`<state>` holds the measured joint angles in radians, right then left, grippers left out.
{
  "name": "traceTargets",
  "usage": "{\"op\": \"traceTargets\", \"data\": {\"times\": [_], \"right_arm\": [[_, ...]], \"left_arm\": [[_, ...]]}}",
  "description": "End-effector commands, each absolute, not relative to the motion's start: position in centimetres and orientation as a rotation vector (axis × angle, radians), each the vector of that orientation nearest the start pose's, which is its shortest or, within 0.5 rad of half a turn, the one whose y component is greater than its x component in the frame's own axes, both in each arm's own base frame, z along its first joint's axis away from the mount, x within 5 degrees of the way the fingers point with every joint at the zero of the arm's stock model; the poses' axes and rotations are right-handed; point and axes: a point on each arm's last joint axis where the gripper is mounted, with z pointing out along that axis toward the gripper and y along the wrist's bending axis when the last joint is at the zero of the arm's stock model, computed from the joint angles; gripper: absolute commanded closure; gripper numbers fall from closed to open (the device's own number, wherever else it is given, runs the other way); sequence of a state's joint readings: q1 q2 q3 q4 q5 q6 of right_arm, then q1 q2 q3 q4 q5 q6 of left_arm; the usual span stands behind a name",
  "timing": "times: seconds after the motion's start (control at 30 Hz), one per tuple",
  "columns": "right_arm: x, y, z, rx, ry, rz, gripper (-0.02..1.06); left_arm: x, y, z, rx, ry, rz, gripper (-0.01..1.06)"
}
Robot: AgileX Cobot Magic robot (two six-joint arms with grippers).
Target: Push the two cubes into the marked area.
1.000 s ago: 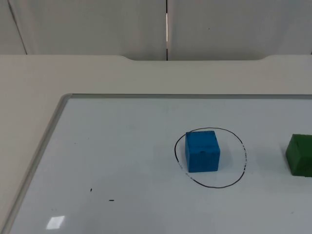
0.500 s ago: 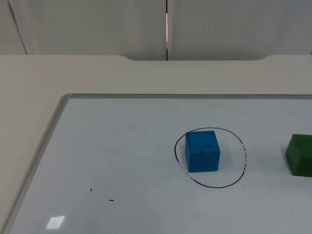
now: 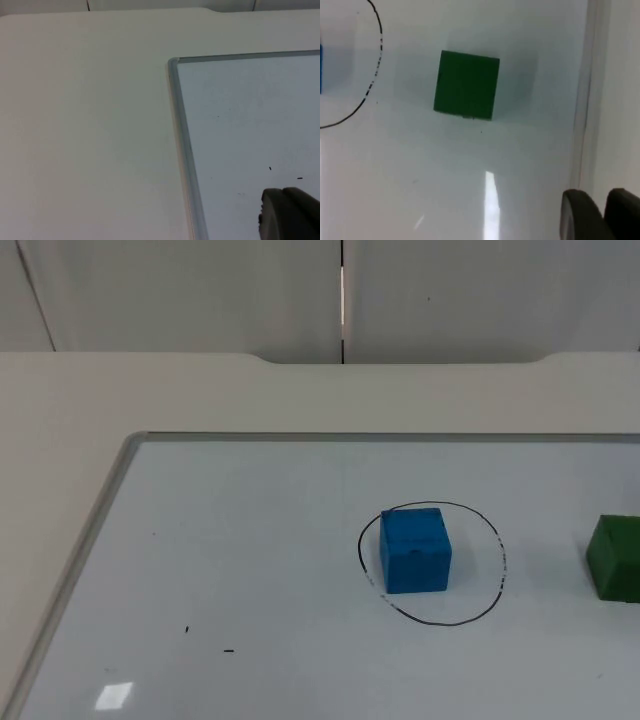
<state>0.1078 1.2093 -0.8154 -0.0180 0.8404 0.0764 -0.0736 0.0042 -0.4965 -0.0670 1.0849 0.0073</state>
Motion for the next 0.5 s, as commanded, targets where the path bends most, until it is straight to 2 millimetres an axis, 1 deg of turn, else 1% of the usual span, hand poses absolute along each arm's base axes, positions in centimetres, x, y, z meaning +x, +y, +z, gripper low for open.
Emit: {"op": "traceTargets", "data": {"times": [0.0, 0.07, 0.1, 0.2, 0.27, 0.3, 0.37, 0.4, 0.43, 0.47], "right_arm": [[23.0, 2.2, 25.8, -0.071, 2.691, 0.024, 0.91], [23.9, 2.3, 25.0, -0.071, 2.688, 0.027, 0.91], [23.9, 2.3, 25.0, -0.071, 2.688, 0.027, 0.91], [25.1, 2.5, 23.5, -0.073, 2.712, 0.026, 0.91], [25.8, 2.5, 22.1, -0.075, 2.75, 0.022, 0.93], [25.8, 2.5, 22.1, -0.075, 2.75, 0.022, 0.93], [26.5, 2.6, 20.7, -0.074, 2.786, 0.019, 0.99], [26.8, 2.7, 19.9, -0.057, 2.808, 0.022, 1.04], [27.2, 2.7, 19.1, -0.042, 2.821, 0.024, 1.05], [27.2, 2.7, 19.1, -0.042, 2.821, 0.024, 1.05]], "left_arm": [[-0.5, -0.5, 27.4, 0.075, 2.063, -0.119, 1.05], [-0.5, -0.5, 27.4, 0.075, 2.063, -0.119, 1.05], [-0.5, -0.5, 27.4, 0.075, 2.063, -0.119, 1.05], [-0.5, -0.5, 27.4, 0.075, 2.063, -0.119, 1.05], [-0.5, -0.5, 27.4, 0.075, 2.063, -0.119, 1.05], [-0.5, -0.5, 27.4, 0.075, 2.063, -0.119, 1.05], [-0.5, -0.5, 27.4, 0.075, 2.063, -0.119, 1.05], [-0.5, -0.5, 27.4, 0.075, 2.063, -0.119, 1.05], [-0.5, -0.5, 27.4, 0.075, 2.063, -0.119, 1.05], [-0.5, -0.5, 27.4, 0.075, 2.063, -0.119, 1.05]]}}
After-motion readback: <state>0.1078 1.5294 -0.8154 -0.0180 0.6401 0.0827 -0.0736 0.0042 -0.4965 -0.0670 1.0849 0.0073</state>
